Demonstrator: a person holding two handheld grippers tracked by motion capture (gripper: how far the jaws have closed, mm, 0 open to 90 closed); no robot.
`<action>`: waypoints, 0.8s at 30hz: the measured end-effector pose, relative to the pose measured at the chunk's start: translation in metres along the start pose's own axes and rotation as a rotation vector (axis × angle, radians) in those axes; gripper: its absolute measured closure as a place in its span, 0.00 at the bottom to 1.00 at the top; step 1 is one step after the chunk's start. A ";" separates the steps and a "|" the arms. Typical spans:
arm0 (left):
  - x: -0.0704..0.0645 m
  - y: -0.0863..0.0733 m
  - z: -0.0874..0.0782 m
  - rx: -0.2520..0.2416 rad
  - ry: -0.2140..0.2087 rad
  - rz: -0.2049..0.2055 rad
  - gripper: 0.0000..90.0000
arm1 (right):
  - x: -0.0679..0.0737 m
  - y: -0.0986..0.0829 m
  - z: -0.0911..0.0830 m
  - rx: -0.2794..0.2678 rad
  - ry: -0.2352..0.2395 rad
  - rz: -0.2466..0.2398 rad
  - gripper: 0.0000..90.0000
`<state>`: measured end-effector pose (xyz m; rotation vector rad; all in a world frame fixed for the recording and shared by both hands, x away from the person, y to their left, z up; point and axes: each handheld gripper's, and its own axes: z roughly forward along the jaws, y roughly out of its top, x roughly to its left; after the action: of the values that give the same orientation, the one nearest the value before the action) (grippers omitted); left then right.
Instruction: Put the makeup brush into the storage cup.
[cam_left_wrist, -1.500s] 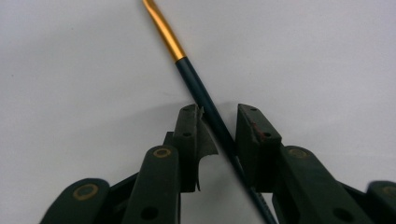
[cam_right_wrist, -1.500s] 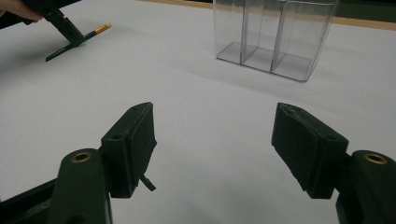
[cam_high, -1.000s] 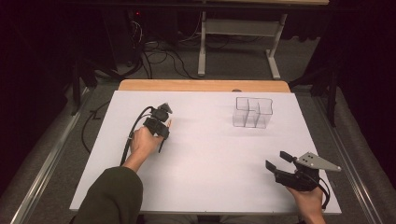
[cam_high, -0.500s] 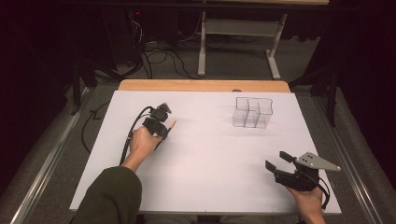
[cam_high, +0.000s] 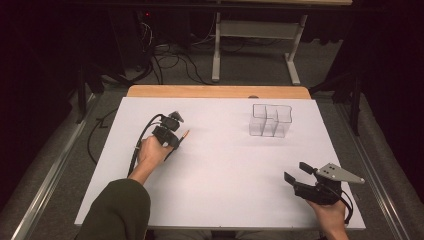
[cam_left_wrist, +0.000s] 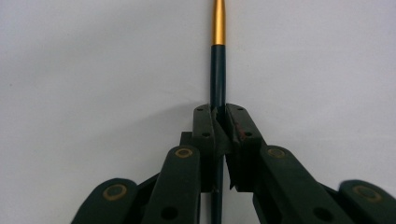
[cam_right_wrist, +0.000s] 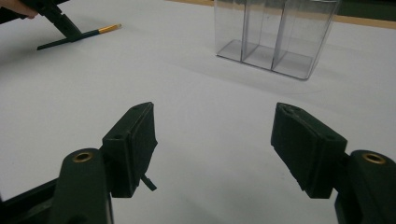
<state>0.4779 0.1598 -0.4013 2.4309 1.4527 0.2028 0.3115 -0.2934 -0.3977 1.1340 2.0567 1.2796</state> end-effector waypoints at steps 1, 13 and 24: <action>0.000 0.000 0.000 0.000 0.001 0.003 0.92 | 0.000 0.000 0.000 0.000 0.000 0.000 0.36; 0.001 -0.003 -0.007 -0.024 -0.015 0.037 0.92 | 0.000 0.000 0.000 0.000 -0.001 0.000 0.36; -0.003 -0.007 -0.021 -0.069 -0.044 0.072 0.92 | 0.000 0.000 0.000 0.000 -0.001 0.000 0.36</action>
<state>0.4647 0.1637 -0.3837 2.4188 1.3196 0.2107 0.3113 -0.2933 -0.3977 1.1337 2.0562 1.2792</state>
